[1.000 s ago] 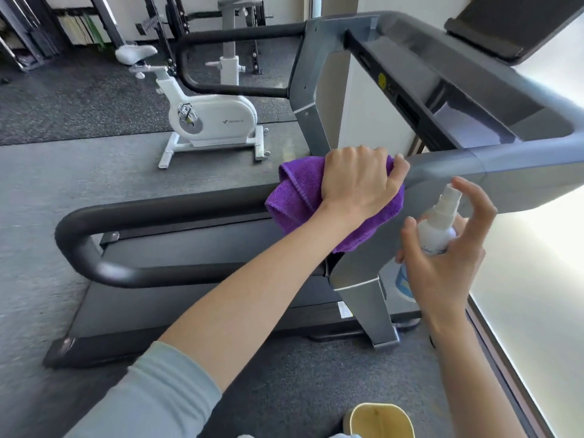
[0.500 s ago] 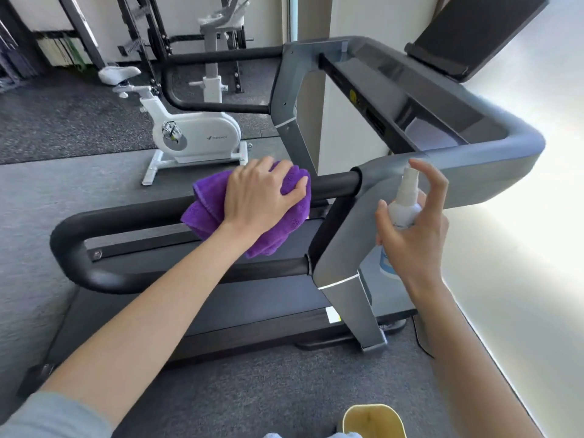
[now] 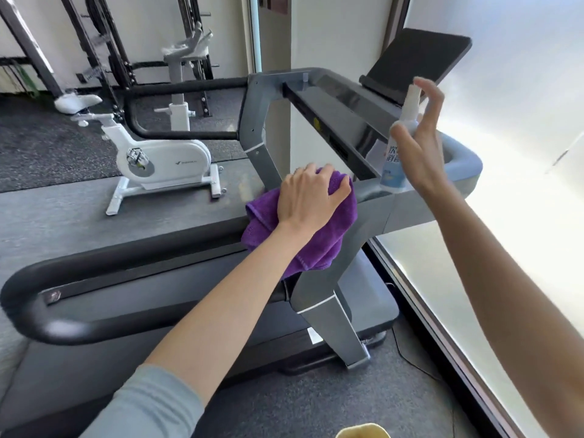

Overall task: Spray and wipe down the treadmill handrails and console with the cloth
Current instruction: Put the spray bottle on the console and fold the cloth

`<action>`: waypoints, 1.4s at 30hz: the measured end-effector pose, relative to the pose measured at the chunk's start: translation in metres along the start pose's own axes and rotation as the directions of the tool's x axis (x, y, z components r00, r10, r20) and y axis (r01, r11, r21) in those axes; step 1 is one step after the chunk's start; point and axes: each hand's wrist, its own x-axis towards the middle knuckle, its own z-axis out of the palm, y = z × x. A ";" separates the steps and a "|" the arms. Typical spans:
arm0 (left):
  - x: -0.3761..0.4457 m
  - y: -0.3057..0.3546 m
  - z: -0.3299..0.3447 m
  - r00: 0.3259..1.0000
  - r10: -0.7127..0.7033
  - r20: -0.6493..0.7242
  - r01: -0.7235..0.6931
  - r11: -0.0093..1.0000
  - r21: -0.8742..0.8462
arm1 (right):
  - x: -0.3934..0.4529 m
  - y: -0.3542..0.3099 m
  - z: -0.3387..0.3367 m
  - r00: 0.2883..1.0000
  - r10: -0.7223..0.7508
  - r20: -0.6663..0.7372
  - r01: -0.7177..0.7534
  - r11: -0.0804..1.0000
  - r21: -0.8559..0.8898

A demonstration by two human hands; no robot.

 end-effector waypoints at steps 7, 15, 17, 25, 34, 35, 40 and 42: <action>0.001 0.000 0.006 1.000 0.007 -0.028 -0.007 1.000 0.015 | 0.035 0.034 -0.009 0.995 -0.081 0.055 0.086 0.991 -0.100; -0.002 0.001 0.006 0.999 0.011 -0.047 -0.011 1.000 0.011 | 0.045 0.062 -0.010 0.999 -0.052 0.013 0.054 0.981 -0.188; -0.002 0.000 0.006 0.998 0.010 -0.056 -0.009 1.000 0.008 | 0.044 0.068 -0.008 0.999 -0.047 0.003 0.046 0.981 -0.187; -0.003 0.000 0.006 0.994 0.008 -0.112 -0.009 1.000 -0.007 | 0.050 0.077 -0.004 1.000 0.024 -0.005 -0.025 0.968 -0.248; -0.003 -0.004 0.005 0.992 -0.059 -0.110 0.047 0.993 -0.110 | 0.022 0.055 -0.007 0.981 0.022 -0.191 -0.085 0.940 -0.329; -0.003 -0.005 0.002 0.992 -0.073 -0.100 0.058 0.988 -0.143 | 0.013 0.047 -0.008 0.972 -0.020 -0.233 -0.067 0.931 -0.358; -0.001 -0.009 -0.023 0.988 -0.147 -0.040 0.118 0.906 -0.407 | -0.051 -0.004 0.008 0.996 -0.072 -0.056 0.060 0.981 -0.183; 0.000 -0.008 -0.036 0.983 -0.179 -0.045 0.126 0.829 -0.544 | -0.079 -0.025 0.018 0.963 0.087 0.254 -0.099 0.995 0.032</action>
